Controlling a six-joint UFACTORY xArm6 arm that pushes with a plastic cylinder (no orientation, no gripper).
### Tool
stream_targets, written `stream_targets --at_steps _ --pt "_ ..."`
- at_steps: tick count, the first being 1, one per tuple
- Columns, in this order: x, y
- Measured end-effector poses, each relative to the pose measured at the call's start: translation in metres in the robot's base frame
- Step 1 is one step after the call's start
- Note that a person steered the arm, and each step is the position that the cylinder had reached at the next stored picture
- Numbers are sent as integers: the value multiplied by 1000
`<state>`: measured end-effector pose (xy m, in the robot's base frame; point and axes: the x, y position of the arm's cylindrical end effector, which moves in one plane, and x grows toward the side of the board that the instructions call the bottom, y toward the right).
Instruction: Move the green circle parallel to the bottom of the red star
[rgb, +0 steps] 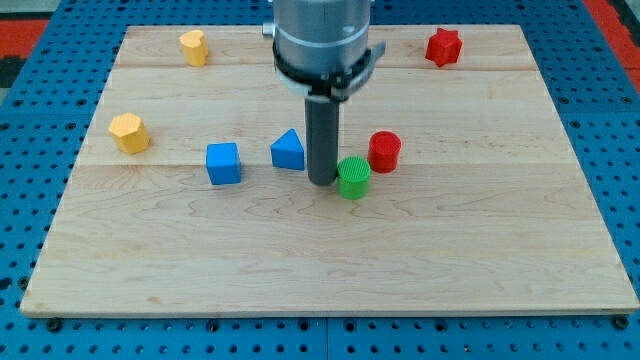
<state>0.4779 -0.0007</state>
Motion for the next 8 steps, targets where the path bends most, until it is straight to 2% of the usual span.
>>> stream_targets --at_steps 1,2,3,4,5,6,7,8 --pt "-3 33" --pt "-5 105" --pt "-43 153" --pt "-56 174" --pt "-31 153" --pt "14 146" --pt "-6 196" --pt "-39 219"
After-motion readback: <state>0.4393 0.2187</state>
